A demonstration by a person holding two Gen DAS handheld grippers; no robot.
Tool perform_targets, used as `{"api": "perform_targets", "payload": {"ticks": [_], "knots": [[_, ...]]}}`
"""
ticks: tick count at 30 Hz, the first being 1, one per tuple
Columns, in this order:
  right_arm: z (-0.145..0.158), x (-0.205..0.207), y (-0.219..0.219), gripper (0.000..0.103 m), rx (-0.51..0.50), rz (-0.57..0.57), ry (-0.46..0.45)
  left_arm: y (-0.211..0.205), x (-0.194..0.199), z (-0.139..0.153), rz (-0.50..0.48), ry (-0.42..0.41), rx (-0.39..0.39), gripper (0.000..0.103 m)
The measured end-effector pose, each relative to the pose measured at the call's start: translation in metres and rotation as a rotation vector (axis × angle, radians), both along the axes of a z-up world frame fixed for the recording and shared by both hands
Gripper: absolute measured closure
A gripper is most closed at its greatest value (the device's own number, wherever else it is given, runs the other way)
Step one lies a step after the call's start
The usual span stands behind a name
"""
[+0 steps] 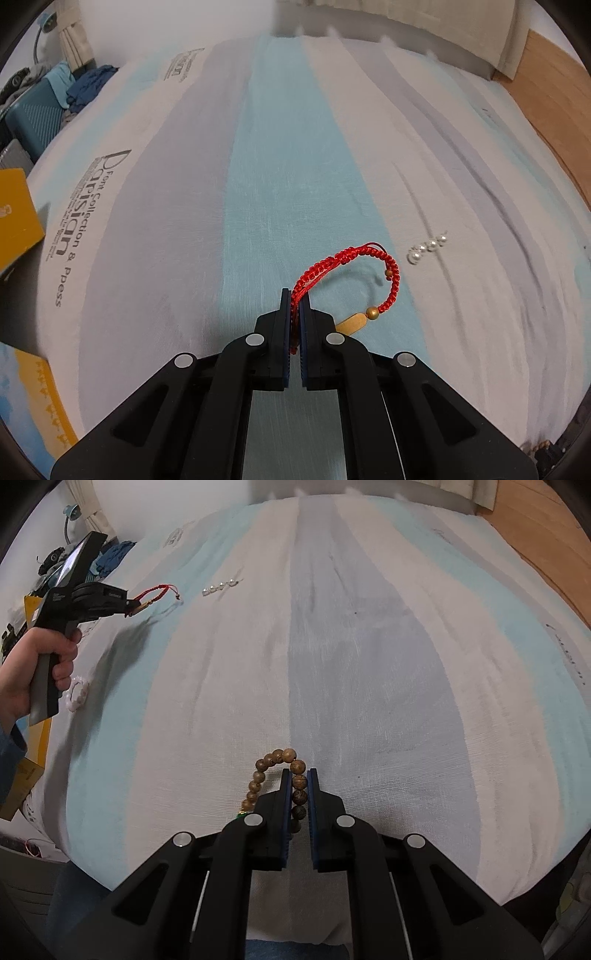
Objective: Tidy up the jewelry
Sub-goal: 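Carry both bracelets into the white box and open both tools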
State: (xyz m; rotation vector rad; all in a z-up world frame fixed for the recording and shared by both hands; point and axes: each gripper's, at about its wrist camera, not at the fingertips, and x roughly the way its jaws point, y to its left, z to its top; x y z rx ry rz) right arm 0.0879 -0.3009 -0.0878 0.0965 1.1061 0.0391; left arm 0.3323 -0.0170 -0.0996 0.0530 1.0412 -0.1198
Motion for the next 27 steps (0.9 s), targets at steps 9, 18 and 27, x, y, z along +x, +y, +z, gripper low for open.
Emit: {"api": "perform_targets", "payload": {"ticks": [9, 18, 27], "knots": [[0.021, -0.009, 0.006, 0.096, -0.004, 0.001, -0.045, 0.003, -0.027, 0.026, -0.009, -0.018, -0.006, 0.101], [0.038, -0.008, 0.015, 0.096, -0.007, 0.006, -0.083, 0.014, -0.059, 0.052, 0.001, -0.032, -0.025, 0.101], [0.066, -0.002, 0.029, 0.096, -0.008, 0.022, -0.133, 0.034, -0.102, 0.062, 0.025, -0.023, -0.06, 0.1]]}}
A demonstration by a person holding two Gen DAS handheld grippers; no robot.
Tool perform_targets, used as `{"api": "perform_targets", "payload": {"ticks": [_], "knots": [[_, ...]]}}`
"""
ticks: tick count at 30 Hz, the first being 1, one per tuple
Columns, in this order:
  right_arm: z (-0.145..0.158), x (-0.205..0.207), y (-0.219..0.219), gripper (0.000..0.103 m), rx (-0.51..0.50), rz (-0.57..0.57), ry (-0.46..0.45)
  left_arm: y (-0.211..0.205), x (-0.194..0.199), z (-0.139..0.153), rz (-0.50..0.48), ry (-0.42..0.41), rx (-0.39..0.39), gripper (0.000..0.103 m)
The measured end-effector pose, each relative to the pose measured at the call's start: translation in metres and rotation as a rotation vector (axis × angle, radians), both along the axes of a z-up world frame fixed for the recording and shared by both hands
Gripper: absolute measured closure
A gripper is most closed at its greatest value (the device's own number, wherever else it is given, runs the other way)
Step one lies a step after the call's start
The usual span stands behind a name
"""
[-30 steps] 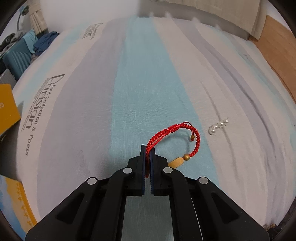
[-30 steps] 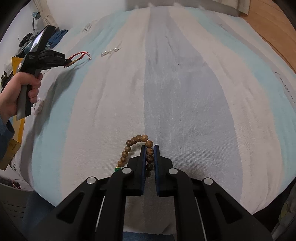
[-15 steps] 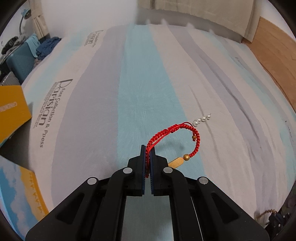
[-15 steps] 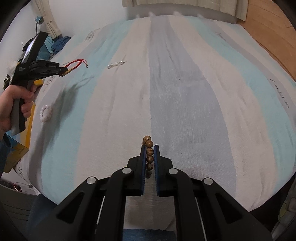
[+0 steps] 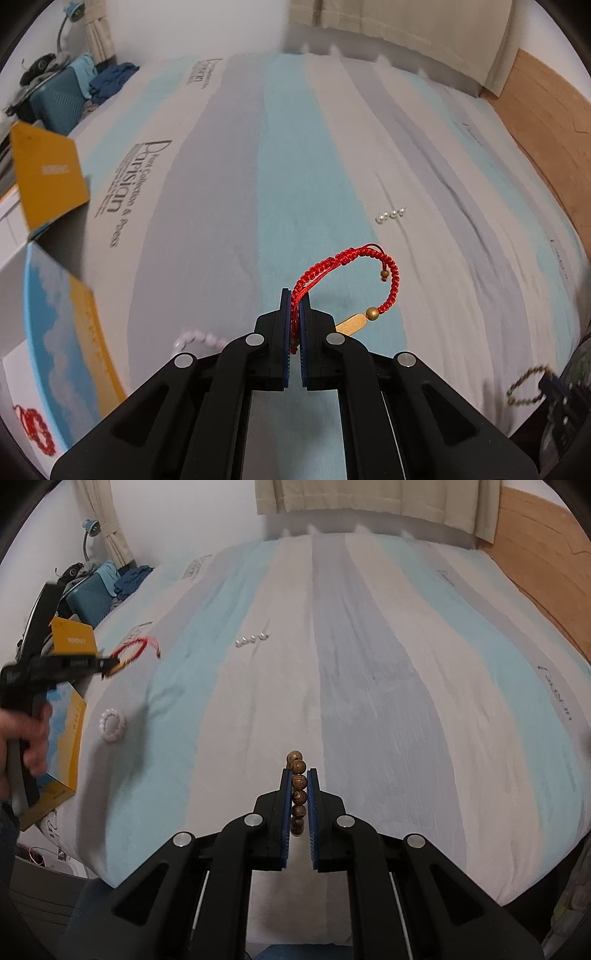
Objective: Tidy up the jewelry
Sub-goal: 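Carry both bracelets into the white box and open both tools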
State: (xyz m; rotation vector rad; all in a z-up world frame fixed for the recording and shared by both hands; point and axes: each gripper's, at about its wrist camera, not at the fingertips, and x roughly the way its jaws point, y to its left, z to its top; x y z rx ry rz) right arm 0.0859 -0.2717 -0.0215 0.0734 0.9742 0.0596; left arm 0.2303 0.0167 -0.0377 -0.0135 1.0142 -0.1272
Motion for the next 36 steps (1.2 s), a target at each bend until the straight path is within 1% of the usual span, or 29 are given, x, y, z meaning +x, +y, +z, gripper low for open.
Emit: {"api": "perform_targets", "payload": {"ticks": [5, 15, 25, 36], "knots": [[0.016, 0.005, 0.011, 0.096, 0.002, 0.014, -0.024, 0.014, -0.023, 0.009, 0.014, -0.01, 0.007, 0.1], [0.03, 0.017, 0.045, 0.096, 0.0, 0.049, -0.037, 0.048, -0.07, 0.037, 0.041, -0.052, 0.02, 0.1], [0.047, 0.022, 0.108, 0.096, 0.009, 0.127, -0.058, 0.104, -0.111, 0.061, 0.099, -0.073, 0.025, 0.1], [0.066, 0.022, 0.189, 0.096, 0.017, 0.238, -0.088, 0.177, -0.146, 0.073, 0.19, -0.082, 0.031, 0.1]]}}
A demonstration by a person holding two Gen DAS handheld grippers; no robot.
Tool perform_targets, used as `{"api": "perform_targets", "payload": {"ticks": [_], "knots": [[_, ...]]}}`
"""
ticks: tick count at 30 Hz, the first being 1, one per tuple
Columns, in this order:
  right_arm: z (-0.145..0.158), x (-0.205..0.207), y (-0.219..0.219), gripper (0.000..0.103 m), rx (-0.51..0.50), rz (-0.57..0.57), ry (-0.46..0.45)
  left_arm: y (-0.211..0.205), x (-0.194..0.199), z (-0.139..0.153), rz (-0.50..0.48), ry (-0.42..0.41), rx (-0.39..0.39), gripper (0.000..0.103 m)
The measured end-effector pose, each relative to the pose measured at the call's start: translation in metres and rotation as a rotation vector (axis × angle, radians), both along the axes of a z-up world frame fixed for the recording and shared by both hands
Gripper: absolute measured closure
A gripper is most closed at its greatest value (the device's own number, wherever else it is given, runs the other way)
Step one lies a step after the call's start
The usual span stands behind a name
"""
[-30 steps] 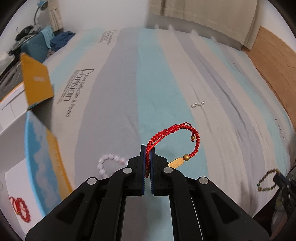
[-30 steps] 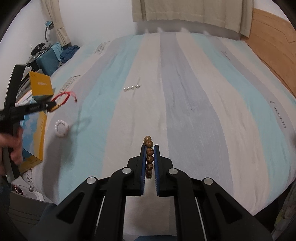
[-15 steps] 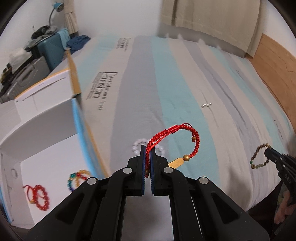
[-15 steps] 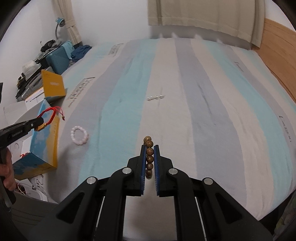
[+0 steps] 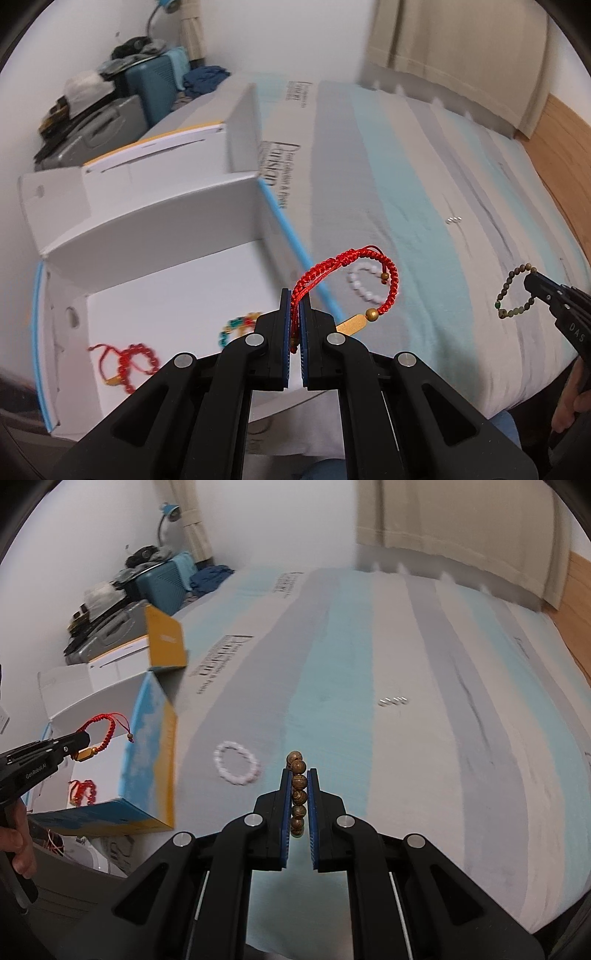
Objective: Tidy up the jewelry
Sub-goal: 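Carry both bracelets into the white box and open both tools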
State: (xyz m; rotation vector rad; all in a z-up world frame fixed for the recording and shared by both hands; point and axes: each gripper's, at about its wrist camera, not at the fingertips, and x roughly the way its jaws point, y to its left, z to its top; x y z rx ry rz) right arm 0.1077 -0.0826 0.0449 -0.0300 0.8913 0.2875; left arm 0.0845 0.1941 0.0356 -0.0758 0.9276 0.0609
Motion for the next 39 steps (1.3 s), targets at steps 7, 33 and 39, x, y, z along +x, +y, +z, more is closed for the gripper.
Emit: {"api": "perform_targets", "payload": {"ticks": [7, 33, 39], "knots": [[0.014, 0.0, 0.056, 0.096, 0.004, 0.073, -0.022, 0.051, -0.021, 0.011, 0.069, -0.011, 0.01, 0.1], [0.009, -0.018, 0.255, 0.096, -0.005, 0.361, -0.003, 0.195, -0.088, -0.018, 0.302, 0.056, 0.001, 0.1], [-0.016, -0.014, 0.283, 0.096, -0.038, 0.4, 0.059, 0.211, -0.089, -0.038, 0.322, 0.103, -0.024, 0.1]]}}
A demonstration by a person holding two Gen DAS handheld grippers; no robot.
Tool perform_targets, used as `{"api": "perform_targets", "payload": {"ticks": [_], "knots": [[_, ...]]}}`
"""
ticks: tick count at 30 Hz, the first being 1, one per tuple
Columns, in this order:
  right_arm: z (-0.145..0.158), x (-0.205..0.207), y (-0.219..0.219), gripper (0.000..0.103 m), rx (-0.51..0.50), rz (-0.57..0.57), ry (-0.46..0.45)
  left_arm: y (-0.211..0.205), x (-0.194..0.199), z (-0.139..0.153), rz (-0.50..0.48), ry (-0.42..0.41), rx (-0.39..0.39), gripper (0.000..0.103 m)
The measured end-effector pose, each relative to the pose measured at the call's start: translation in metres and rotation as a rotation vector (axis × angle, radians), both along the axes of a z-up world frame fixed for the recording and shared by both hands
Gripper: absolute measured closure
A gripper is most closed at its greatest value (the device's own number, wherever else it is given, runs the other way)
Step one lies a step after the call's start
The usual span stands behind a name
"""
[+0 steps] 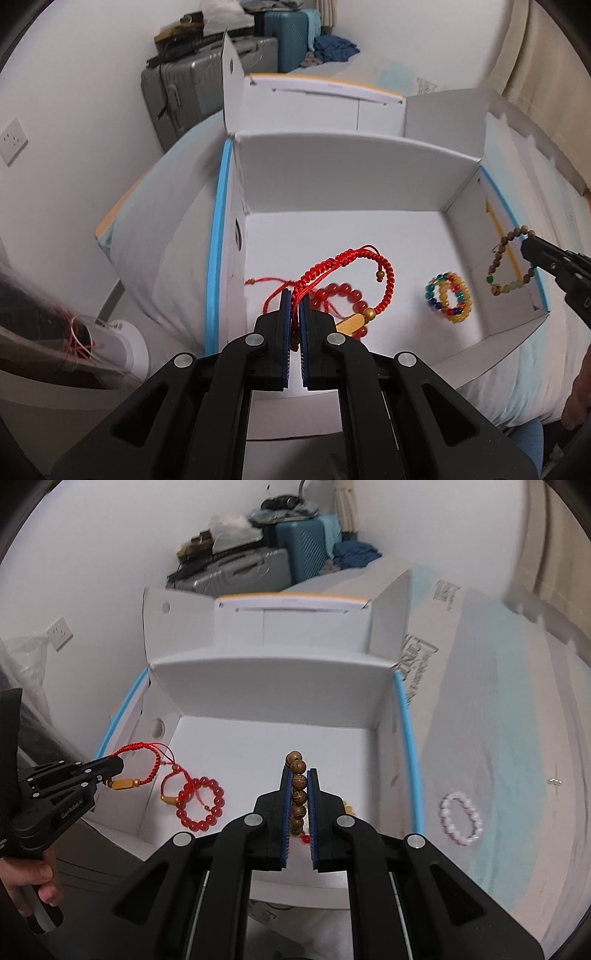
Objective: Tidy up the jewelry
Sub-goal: 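Carry both bracelets into the white box and open both tools, then withdraw both tools from the box toward the pearl bracelet and earrings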
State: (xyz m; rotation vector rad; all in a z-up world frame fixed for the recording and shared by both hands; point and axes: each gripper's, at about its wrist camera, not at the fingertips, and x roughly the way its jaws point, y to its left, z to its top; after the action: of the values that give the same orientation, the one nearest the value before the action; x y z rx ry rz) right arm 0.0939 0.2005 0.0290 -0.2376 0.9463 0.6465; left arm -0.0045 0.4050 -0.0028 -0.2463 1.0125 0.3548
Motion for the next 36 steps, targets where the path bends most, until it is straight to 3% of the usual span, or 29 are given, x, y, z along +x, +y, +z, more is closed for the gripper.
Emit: {"api": "perform_targets", "payload": {"ticks": [6, 14, 17, 26, 30, 31, 34, 36], "knots": [[-0.028, 0.007, 0.016, 0.096, -0.05, 0.007, 0.055, 0.008, 0.004, -0.023, 0.004, 0.047, -0.037, 0.1], [-0.058, 0.02, 0.028, 0.096, -0.111, -0.004, 0.142, 0.009, 0.016, -0.029, 0.013, 0.101, 0.014, 0.1], [-0.063, 0.021, 0.029, 0.096, -0.126, -0.004, 0.156, 0.004, 0.02, -0.03, -0.001, 0.109, 0.031, 0.1], [-0.073, 0.026, 0.03, 0.095, -0.158, -0.014, 0.206, -0.012, 0.037, -0.052, -0.034, 0.184, -0.023, 0.1], [-0.073, 0.027, 0.033, 0.091, -0.154, -0.013, 0.204, -0.015, 0.04, -0.055, -0.037, 0.195, -0.031, 0.095], [-0.071, 0.028, 0.032, 0.083, -0.146, -0.015, 0.204, -0.015, 0.04, -0.054, -0.034, 0.193, -0.027, 0.091], [-0.063, 0.025, 0.029, 0.069, -0.125, -0.007, 0.184, -0.017, 0.037, -0.043, -0.026, 0.15, 0.002, 0.058], [-0.056, 0.022, 0.025, 0.055, -0.098, -0.002, 0.166, -0.019, 0.034, -0.034, -0.027, 0.118, 0.009, 0.054]]}}
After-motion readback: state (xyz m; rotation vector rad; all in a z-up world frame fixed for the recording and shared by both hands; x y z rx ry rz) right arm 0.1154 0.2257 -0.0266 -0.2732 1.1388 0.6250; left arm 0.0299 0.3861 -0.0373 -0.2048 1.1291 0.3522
